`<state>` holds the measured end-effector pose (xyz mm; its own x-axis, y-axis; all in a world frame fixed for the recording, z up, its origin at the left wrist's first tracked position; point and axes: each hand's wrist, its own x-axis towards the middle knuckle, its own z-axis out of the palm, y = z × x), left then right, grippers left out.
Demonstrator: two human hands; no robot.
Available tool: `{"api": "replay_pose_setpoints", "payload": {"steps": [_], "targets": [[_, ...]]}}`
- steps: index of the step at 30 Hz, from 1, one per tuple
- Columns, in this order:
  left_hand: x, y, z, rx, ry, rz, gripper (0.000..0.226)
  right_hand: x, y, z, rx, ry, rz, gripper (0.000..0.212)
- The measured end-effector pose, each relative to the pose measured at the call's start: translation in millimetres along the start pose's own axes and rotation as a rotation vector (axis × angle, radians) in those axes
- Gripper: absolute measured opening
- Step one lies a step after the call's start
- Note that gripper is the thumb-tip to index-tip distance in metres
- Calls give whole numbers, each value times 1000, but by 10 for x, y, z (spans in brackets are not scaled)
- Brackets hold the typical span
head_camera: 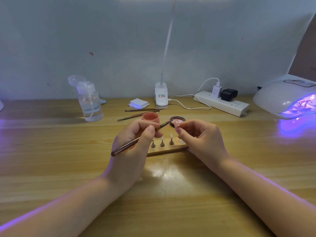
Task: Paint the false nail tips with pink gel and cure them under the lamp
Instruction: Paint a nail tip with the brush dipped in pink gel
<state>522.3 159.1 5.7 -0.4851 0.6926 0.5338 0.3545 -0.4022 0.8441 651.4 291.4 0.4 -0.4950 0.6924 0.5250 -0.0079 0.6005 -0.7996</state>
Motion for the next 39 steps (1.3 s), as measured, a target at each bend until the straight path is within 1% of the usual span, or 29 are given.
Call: {"api": "replay_pose_setpoints", "payload": {"steps": [4, 8, 11, 14, 19, 22, 25, 30, 35, 39], "targets": [[-19, 15, 14, 34, -43, 10, 16, -1, 5, 4, -15, 11, -1, 16], [-17, 14, -6, 18, -11, 40, 16, -2, 12, 4, -50, 24, -6, 9], [-12, 8, 6, -22, -41, -2, 17, -2, 5, 10, -60, 24, -8, 10], [-22, -1, 12, 18, -77, -26, 18, 0, 5, 11, -67, 37, -14, 11], [-20, 33, -14, 49, -48, 45, 14, 11, 27, -3, -101, 58, -10, 9], [-25, 42, 4, 26, -59, 32, 15, 5, 24, 7, -99, 50, -28, 12], [-33, 24, 8, 83, -78, 11, 14, 1, 28, 9, -101, 61, -38, 12], [-31, 26, -9, 79, -42, 37, 11, 8, 34, 4, -105, 75, -21, 10], [-39, 29, 12, 76, -92, 2, 16, 2, 16, 6, -107, 66, -37, 13], [-18, 12, -17, 82, -46, -6, 15, 16, 25, -7, -102, 94, -10, 8]]}}
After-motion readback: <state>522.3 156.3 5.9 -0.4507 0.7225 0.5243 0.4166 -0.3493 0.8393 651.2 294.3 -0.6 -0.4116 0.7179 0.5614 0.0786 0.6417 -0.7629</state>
